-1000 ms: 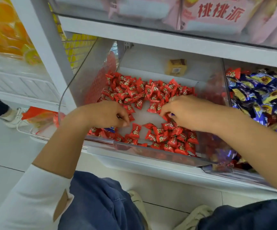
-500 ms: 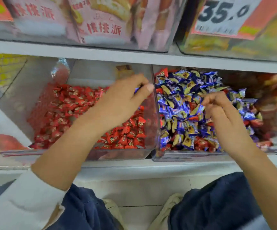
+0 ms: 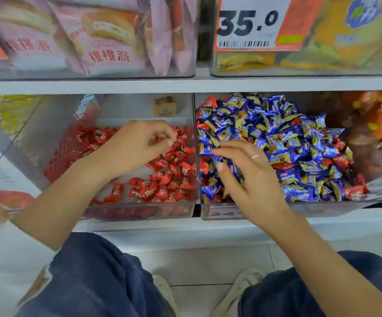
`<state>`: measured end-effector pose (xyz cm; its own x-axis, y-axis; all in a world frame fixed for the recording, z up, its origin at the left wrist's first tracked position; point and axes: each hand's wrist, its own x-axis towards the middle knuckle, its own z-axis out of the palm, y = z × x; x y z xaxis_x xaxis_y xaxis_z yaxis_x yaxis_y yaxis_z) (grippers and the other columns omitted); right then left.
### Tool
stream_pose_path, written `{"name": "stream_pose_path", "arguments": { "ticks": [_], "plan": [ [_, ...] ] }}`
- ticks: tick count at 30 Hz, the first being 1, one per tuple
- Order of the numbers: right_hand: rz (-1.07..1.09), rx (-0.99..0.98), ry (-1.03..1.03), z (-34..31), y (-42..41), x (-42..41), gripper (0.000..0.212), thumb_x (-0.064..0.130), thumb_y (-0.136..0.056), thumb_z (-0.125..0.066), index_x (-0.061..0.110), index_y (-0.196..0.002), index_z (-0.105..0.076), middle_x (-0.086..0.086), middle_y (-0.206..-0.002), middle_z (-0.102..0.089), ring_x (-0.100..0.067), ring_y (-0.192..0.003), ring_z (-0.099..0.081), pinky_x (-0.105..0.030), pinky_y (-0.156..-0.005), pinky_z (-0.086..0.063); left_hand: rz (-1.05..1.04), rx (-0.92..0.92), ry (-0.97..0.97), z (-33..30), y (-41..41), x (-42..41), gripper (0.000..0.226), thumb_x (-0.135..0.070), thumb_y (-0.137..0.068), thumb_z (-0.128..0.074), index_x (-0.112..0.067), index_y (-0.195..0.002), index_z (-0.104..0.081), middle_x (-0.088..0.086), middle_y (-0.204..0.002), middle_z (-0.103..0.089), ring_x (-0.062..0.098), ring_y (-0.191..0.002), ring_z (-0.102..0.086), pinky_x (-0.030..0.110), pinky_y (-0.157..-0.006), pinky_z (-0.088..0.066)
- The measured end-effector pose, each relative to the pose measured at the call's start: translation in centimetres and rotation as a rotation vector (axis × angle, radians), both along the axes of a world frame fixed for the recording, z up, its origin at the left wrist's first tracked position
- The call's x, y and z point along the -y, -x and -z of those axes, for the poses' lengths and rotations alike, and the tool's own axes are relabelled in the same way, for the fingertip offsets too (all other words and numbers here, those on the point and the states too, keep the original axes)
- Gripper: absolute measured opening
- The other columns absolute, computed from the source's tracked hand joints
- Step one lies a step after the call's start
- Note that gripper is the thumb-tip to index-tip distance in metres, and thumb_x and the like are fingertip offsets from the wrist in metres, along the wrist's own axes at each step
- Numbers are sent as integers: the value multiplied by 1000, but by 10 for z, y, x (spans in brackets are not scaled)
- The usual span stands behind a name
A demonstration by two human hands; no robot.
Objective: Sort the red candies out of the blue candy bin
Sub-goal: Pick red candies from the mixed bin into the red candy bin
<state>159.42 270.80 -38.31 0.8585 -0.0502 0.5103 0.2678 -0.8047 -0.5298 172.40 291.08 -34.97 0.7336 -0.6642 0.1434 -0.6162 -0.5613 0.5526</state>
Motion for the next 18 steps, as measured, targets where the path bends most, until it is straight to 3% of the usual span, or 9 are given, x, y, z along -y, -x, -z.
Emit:
{"name": "stream_pose_path", "arguments": {
  "ticks": [2, 3, 6, 9, 11, 14, 16, 18],
  "plan": [
    [-100, -65, 65, 13, -3, -23, 39, 37, -92, -49, 15, -122, -61, -6, -131, -54, -20, -118, -51, -33, -100, -43, 184, -61, -311, 16, -4, -15, 19, -24, -83, -71, -30, -101, -72, -18, -91, -67, -14, -80, -57, 6, -77, -41],
    [-113, -102, 111, 18, -5, -31, 43, 40, -91, -49, 17, -126, -59, -5, -139, -47, -21, -118, -52, -33, -95, -46, 299, -85, -438, 26, -5, -16, 25, -28, -81, -72, -33, -105, -71, -18, -102, -67, -10, -89, -58, 14, -85, -44],
    [-77, -135, 226, 27, -12, -39, 42, 34, -87, -54, 20, -126, -58, -3, -150, -34, -22, -105, -58, -26, -68, -48, 553, -115, -532, 52, -10, -11, 44, -29, -76, -74, -34, -119, -64, -10, -129, -56, 8, -113, -54, 33, -93, -46],
    [-52, -134, 256, 28, -12, -38, 40, 28, -86, -53, 21, -125, -57, -2, -152, -30, -22, -95, -60, -24, -59, -43, 659, 117, -642, 73, -19, -7, 64, -32, -75, -71, -39, -135, -48, 1, -151, -32, 22, -136, -31, 38, -103, -40],
    [-49, -146, 257, 29, -13, -39, 39, 29, -86, -50, 21, -124, -57, -2, -153, -28, -22, -91, -59, -23, -55, -42, 750, 363, -689, 85, -26, -10, 67, -41, -77, -65, -37, -139, -41, 6, -150, -33, 32, -138, -27, 48, -102, -42],
    [-42, -146, 277, 31, -14, -40, 38, 30, -88, -46, 19, -123, -58, -1, -152, -29, -21, -87, -59, -20, -55, -33, 841, 544, -693, 95, -40, -17, 50, -40, -83, -51, -31, -132, -52, 12, -138, -49, 39, -127, -44, 49, -93, -49],
    [-46, -141, 272, 32, -14, -40, 38, 32, -89, -44, 19, -122, -59, -1, -152, -28, -23, -89, -59, -20, -56, -32, 769, 646, -687, 94, -56, -22, 42, -31, -86, -41, -27, -124, -60, 12, -131, -56, 37, -119, -54, 47, -82, -55],
    [-51, -138, 260, 34, -14, -39, 38, 33, -90, -44, 18, -122, -59, -1, -152, -28, -25, -95, -58, -22, -55, -35, 672, 633, -706, 91, -74, -38, 45, -35, -88, -34, -26, -124, -61, 12, -135, -53, 36, -120, -53, 48, -80, -55]
  ]
}}
